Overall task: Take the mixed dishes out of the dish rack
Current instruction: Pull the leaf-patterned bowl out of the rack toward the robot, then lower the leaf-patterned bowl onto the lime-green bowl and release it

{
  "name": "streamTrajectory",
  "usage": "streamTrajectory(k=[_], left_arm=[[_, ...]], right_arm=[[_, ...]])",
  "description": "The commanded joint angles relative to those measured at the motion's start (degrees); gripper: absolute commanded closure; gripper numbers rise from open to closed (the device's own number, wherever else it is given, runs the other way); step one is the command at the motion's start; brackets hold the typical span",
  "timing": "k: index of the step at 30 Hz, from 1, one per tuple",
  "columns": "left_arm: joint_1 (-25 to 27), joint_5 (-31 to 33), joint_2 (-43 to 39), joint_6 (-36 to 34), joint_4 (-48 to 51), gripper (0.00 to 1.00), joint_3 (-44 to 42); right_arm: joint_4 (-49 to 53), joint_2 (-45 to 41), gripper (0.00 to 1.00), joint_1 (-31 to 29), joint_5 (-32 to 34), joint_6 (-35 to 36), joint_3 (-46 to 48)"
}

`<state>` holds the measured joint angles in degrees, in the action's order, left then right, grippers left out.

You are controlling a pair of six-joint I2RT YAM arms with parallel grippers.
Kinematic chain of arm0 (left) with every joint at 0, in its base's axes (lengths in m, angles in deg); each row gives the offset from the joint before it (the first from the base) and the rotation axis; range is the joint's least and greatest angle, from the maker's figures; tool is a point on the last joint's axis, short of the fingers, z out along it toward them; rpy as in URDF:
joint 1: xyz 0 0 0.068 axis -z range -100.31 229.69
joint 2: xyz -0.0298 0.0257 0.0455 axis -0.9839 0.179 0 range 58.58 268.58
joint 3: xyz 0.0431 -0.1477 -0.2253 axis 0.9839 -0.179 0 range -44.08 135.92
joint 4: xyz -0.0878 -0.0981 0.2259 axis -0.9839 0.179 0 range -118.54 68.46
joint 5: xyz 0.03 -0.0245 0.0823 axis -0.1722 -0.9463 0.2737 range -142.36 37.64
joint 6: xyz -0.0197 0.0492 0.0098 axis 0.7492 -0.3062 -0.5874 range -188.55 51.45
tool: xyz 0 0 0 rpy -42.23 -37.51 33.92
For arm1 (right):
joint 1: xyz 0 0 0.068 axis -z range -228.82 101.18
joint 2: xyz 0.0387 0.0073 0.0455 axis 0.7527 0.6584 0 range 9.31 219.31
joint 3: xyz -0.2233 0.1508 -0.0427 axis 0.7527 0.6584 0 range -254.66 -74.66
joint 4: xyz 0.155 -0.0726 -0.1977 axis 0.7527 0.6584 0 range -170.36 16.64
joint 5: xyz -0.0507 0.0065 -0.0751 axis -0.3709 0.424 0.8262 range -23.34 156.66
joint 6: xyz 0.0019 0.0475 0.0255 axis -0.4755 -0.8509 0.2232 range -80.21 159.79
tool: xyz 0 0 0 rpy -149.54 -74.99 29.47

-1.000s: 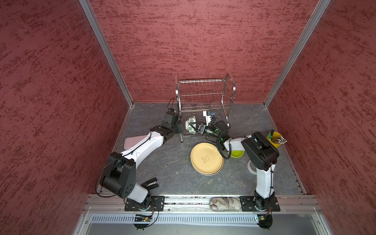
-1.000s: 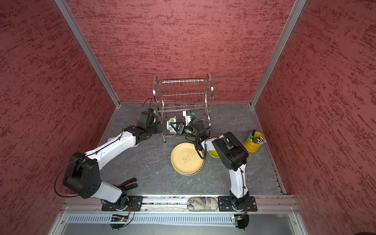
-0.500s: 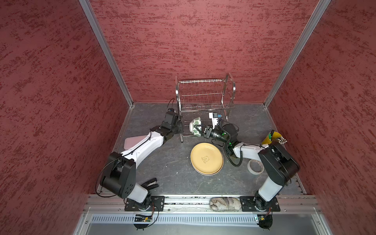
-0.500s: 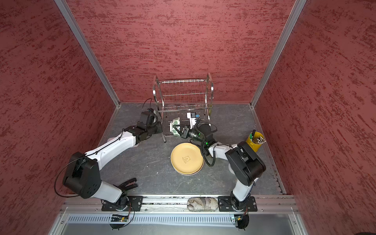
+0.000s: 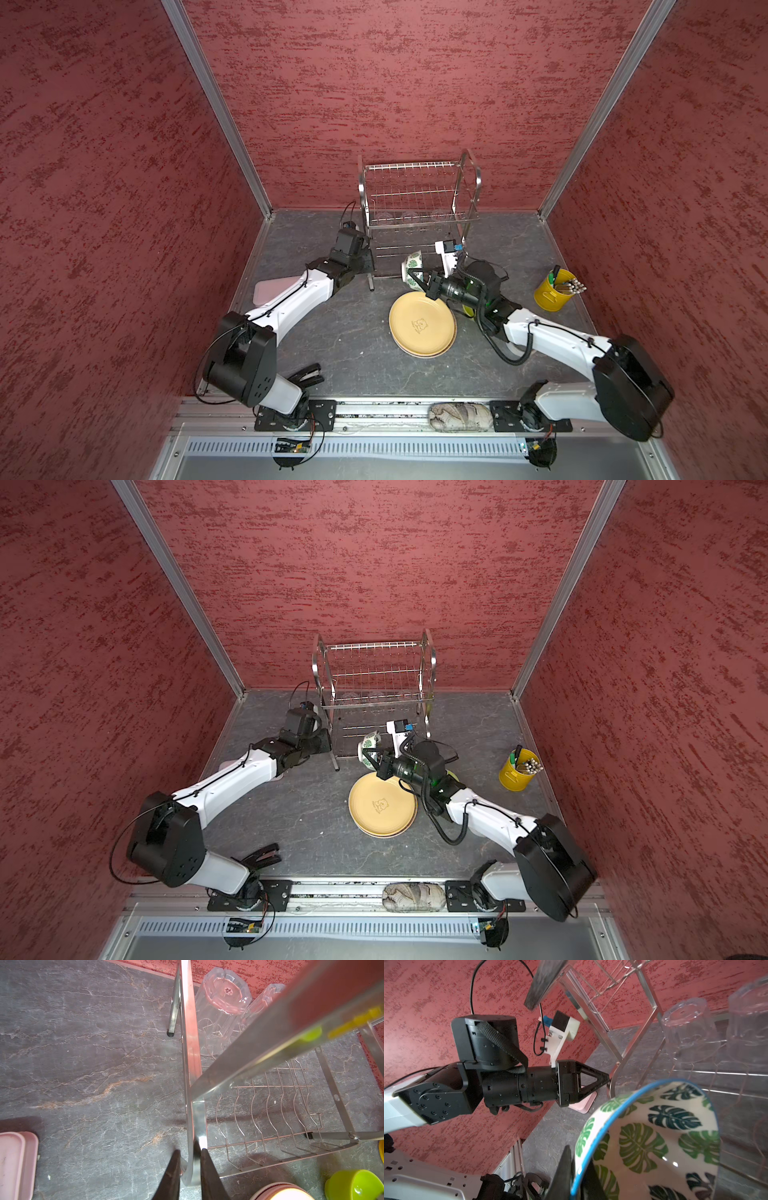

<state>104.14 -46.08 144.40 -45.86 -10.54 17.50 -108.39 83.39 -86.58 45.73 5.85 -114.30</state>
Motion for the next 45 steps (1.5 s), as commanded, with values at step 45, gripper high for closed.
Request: streamTrajectory(k=[45], left_arm=[[0.0, -1.1, 0.3, 1.6, -4.2, 0.8, -2.7]], right_arm=[[65.3, 1.5, 1.0, -0.4, 44.0, 12.2, -11.3]])
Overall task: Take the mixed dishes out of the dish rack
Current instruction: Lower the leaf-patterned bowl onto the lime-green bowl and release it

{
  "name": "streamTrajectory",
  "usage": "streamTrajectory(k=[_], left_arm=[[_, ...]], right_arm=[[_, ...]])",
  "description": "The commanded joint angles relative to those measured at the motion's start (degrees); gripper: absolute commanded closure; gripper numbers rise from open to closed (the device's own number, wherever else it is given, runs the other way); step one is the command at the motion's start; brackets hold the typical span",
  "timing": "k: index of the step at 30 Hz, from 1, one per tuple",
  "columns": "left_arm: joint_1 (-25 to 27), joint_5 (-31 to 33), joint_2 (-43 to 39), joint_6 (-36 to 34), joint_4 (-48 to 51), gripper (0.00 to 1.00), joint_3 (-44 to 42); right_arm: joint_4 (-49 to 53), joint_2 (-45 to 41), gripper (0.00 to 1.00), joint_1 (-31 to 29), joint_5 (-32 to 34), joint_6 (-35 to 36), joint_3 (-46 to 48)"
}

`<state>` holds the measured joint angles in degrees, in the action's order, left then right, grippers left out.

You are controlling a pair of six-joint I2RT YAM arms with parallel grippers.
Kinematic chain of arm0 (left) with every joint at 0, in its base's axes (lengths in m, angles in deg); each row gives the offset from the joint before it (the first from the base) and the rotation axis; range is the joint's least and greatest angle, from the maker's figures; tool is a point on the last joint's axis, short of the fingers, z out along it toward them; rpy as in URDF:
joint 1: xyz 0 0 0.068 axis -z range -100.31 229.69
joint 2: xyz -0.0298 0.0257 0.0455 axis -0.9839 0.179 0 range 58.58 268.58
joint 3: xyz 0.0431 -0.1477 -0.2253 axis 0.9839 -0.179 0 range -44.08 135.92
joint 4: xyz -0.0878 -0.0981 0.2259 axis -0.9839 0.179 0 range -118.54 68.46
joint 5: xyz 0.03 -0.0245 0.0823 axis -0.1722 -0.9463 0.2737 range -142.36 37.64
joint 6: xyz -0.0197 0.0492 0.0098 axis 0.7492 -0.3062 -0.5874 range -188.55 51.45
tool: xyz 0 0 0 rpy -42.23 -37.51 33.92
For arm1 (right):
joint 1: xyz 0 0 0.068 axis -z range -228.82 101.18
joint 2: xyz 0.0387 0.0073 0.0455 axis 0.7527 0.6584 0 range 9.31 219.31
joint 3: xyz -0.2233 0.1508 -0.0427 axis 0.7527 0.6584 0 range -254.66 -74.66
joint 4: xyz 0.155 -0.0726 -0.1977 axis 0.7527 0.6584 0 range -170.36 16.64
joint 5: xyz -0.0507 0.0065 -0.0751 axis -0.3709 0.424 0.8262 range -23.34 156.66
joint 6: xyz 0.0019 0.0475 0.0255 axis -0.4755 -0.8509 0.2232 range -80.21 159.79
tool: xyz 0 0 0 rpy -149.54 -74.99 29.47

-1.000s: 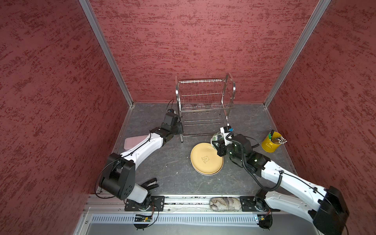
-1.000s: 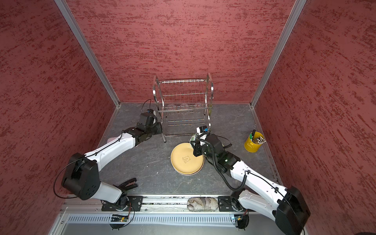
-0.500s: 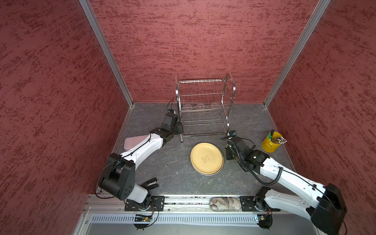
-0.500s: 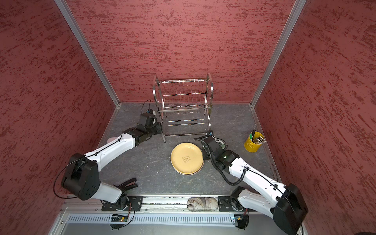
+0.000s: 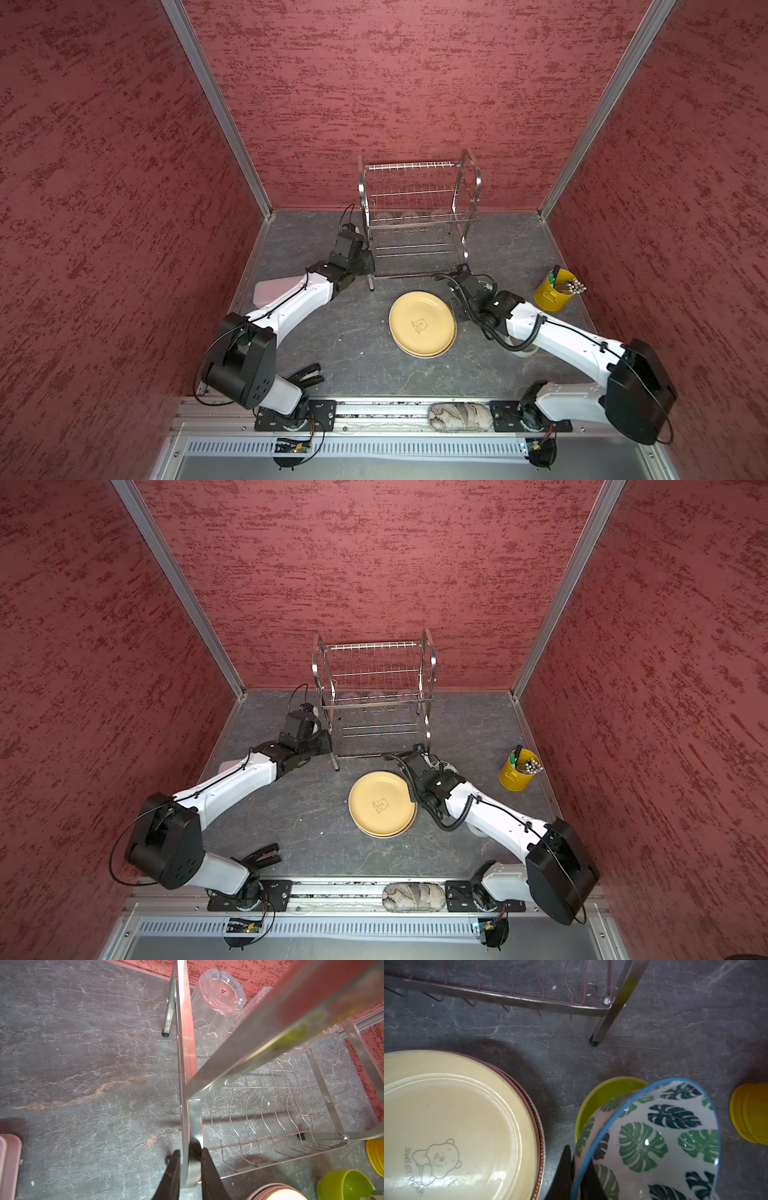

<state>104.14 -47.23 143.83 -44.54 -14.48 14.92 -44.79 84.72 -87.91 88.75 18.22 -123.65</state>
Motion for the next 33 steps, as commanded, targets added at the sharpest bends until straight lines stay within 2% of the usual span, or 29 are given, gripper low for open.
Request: streamTrajectory(k=[1, 18, 22, 28, 33], left_arm=[[0.1, -0.1, 1.1, 0.3, -0.4, 0.8, 0.0], [0.0, -0.9, 1.1, 0.1, -1.9, 0.8, -0.5], [-0.1, -1.2, 1.0, -0.1, -1.8, 0.8, -0.6], [-0.2, -1.3, 1.0, 0.2, -2.0, 0.8, -0.6], [-0.2, -1.7, 1.0, 0.2, -2.0, 0.8, -0.6]], right_arm=[[1.7, 0.3, 1.0, 1.3, 0.7, -0.2, -1.7], [1.3, 5.5, 1.0, 3.7, -5.5, -0.7, -2.4], [0.9, 5.7, 0.92, 4.0, -6.3, -1.0, -2.3], [1.1, 5.2, 0.7, 4.3, -6.6, -1.1, -2.3], [1.8, 3.2, 0.62, 4.3, -6.8, -1.0, -2.4]])
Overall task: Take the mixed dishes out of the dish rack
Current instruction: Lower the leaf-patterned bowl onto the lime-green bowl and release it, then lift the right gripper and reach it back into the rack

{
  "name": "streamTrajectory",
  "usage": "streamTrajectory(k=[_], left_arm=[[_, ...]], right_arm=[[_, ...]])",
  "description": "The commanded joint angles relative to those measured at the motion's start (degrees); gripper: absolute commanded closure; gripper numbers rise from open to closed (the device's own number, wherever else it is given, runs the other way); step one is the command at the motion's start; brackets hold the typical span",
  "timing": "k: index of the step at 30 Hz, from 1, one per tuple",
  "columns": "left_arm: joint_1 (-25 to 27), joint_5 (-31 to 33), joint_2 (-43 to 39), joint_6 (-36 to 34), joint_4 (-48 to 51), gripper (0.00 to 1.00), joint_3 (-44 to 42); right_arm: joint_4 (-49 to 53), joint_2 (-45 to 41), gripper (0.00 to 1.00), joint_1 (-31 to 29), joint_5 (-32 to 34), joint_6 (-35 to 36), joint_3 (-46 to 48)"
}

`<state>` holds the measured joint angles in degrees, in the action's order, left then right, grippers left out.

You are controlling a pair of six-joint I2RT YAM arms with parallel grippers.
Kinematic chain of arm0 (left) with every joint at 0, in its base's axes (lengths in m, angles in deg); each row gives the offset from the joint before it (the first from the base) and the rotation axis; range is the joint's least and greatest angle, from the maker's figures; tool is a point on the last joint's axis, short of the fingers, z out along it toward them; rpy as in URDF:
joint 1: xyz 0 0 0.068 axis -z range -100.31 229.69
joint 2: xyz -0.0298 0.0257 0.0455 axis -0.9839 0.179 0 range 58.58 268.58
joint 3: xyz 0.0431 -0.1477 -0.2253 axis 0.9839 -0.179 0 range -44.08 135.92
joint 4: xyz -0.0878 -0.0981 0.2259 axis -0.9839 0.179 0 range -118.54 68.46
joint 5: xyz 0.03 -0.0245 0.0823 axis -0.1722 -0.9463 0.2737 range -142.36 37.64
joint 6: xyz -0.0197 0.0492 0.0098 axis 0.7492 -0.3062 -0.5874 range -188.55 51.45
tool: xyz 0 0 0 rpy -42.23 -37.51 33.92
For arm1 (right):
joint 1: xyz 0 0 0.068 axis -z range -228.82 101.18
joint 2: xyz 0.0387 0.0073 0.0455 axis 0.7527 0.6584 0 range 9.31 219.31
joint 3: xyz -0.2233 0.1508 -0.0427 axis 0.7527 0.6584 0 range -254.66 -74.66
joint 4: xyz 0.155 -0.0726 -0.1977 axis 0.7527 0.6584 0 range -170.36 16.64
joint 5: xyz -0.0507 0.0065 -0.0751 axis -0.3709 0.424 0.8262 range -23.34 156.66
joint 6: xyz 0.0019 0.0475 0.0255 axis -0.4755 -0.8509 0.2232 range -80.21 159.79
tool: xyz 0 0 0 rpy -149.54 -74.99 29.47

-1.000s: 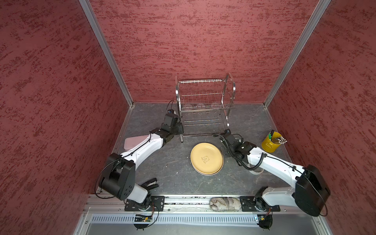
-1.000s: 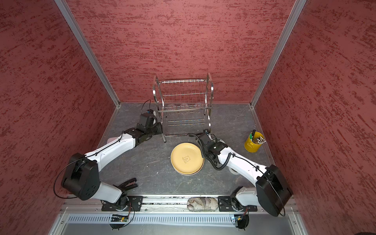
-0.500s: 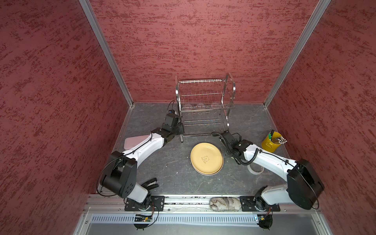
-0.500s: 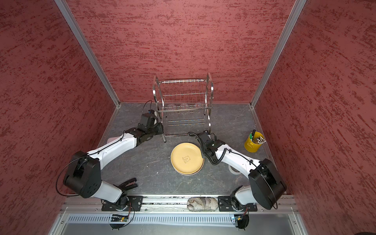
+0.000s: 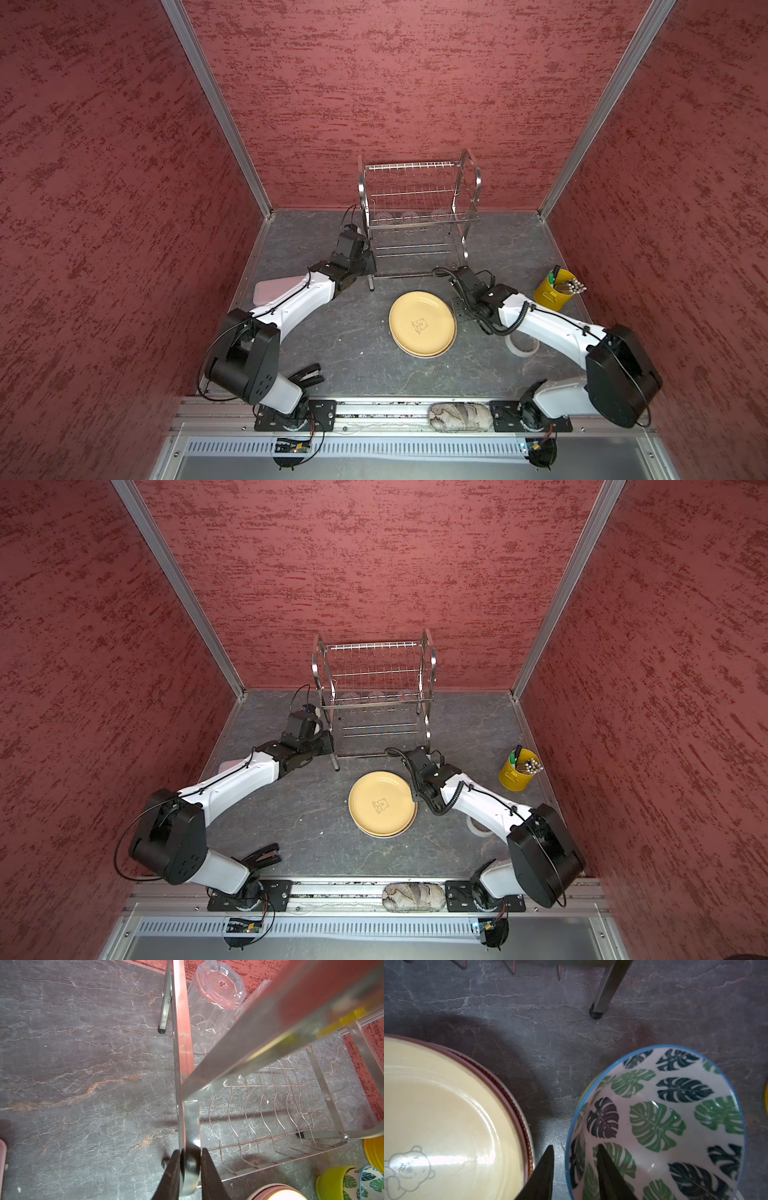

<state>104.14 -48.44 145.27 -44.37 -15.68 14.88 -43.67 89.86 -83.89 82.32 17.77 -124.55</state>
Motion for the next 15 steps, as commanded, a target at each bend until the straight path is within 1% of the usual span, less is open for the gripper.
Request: streamTrajectory(k=[1, 6, 10, 12, 15], left_arm=[[-0.1, -0.5, -0.5, 0.1, -0.7, 0.8, -0.5], [-0.2, -0.6, -0.7, 0.0, -0.8, 0.8, -0.3], [-0.2, -0.7, -0.7, -0.1, -1.1, 0.8, -0.2], [-0.2, -0.9, -0.6, -0.1, -1.2, 0.8, -0.2], [-0.2, -1.0, -0.7, -0.1, -1.3, 0.79, -0.1]], right_arm=[[1.0, -2.5, 0.62, 0.3, -0.4, -0.6, -1.7], [2.5, -5.4, 0.6, 0.3, -1.0, -1.0, -2.2], [3.4, -8.2, 0.58, 0.3, -2.7, -1.2, -3.1], [3.4, -9.5, 0.58, 0.3, -4.2, -1.1, -3.7], [1.1, -11.6, 0.57, 0.3, -8.9, -0.2, -4.4]])
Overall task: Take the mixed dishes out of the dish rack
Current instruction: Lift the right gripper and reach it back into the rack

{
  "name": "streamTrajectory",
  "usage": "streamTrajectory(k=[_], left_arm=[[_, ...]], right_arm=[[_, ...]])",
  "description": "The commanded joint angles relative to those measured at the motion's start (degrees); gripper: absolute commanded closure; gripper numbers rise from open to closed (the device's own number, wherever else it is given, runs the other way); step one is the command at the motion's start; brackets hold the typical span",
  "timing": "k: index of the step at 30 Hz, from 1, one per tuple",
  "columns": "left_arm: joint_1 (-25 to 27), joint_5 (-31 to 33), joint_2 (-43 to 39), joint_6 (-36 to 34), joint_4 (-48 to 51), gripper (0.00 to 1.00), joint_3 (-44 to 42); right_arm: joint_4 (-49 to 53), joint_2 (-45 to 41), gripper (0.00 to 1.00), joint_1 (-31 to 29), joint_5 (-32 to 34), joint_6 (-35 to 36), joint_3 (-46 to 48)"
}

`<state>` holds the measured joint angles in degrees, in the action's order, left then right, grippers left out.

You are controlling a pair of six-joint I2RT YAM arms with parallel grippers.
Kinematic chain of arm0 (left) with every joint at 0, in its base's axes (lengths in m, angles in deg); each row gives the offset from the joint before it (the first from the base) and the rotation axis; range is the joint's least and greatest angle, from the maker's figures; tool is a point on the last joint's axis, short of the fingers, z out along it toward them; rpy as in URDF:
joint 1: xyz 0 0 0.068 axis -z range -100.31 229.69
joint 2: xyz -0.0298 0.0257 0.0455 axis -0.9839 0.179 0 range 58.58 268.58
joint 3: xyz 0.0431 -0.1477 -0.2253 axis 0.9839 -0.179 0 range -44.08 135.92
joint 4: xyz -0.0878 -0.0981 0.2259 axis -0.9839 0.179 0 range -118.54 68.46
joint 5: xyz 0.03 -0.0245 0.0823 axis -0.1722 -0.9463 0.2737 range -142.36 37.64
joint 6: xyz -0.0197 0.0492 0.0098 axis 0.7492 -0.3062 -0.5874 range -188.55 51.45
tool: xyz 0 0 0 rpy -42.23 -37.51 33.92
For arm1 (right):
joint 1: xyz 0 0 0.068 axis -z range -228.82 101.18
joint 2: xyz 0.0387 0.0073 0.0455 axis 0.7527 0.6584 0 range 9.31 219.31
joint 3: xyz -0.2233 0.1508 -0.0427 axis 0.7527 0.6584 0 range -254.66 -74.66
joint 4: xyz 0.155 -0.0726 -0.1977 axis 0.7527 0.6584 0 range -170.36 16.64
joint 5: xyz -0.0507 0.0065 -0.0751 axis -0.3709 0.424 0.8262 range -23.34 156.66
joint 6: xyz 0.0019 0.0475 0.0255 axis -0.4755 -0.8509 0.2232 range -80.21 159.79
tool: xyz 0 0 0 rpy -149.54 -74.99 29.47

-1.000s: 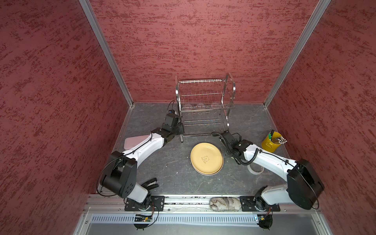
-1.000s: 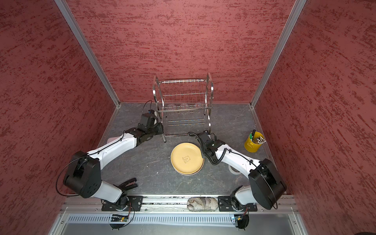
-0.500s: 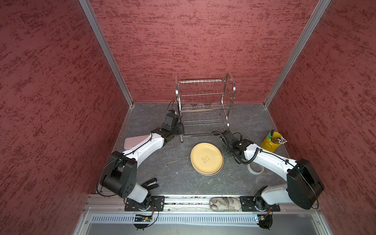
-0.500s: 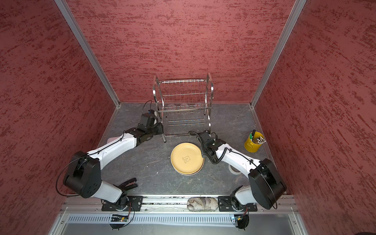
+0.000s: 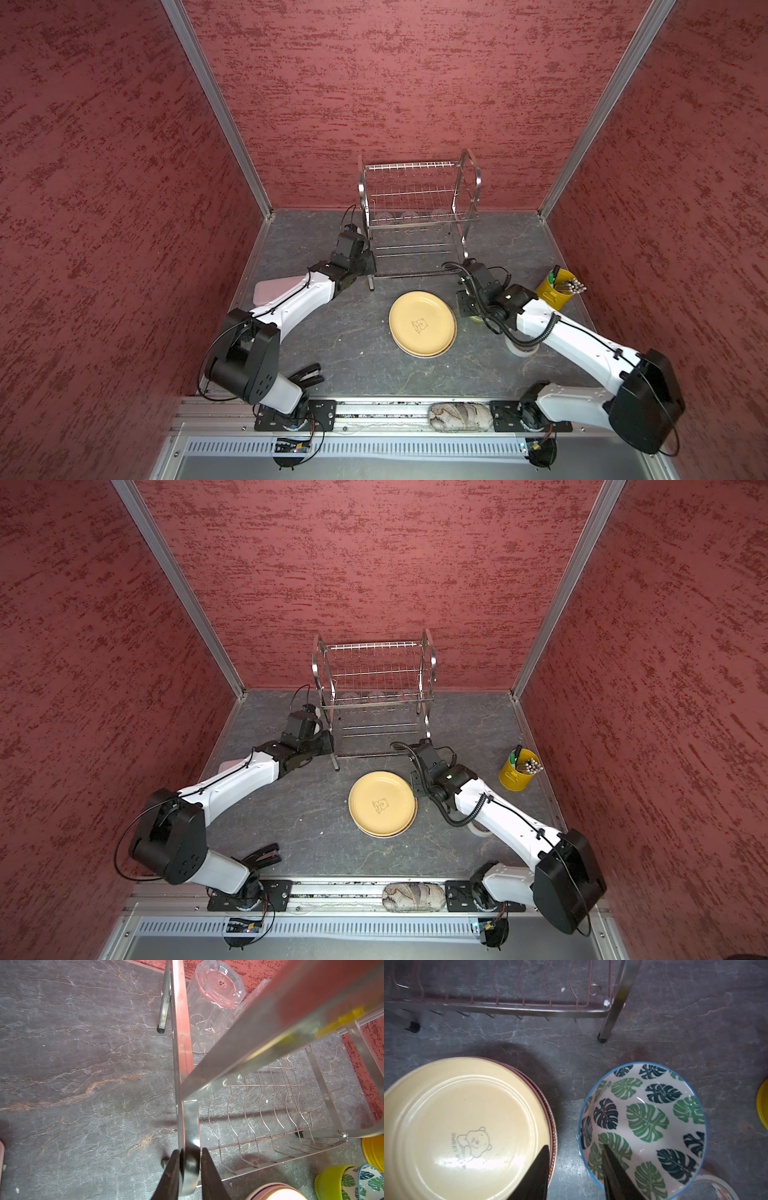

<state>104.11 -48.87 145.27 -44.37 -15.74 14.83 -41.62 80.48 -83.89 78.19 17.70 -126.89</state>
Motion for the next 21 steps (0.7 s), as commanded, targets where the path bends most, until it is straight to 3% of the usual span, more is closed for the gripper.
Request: streamTrajectory(k=[1, 11, 15, 16, 21], left_arm=[[-0.2, -0.6, -0.6, -0.1, -1.3, 0.79, 0.0], [-0.3, -0.2, -1.2, -0.4, -1.4, 0.76, -0.1], [-0.4, -0.2, -1.2, -0.3, -1.5, 0.76, 0.1], [-0.4, -0.2, -1.2, -0.4, -1.5, 0.76, 0.0], [-0.6, -0.2, -1.2, -0.4, -1.4, 0.76, 0.1]], right_arm=[[-2.3, -3.1, 0.57, 0.3, -6.4, 0.0, -1.9], [-23.3, -7.3, 0.5, 0.3, -14.3, 0.8, 0.6], [-35.8, -5.9, 0.41, 0.2, -16.8, 0.2, 3.3], [-38.9, -5.2, 0.02, 0.3, -17.2, 0.1, 4.1], [-46.4, -0.2, 0.01, 0.3, -17.4, 0.8, 4.6]])
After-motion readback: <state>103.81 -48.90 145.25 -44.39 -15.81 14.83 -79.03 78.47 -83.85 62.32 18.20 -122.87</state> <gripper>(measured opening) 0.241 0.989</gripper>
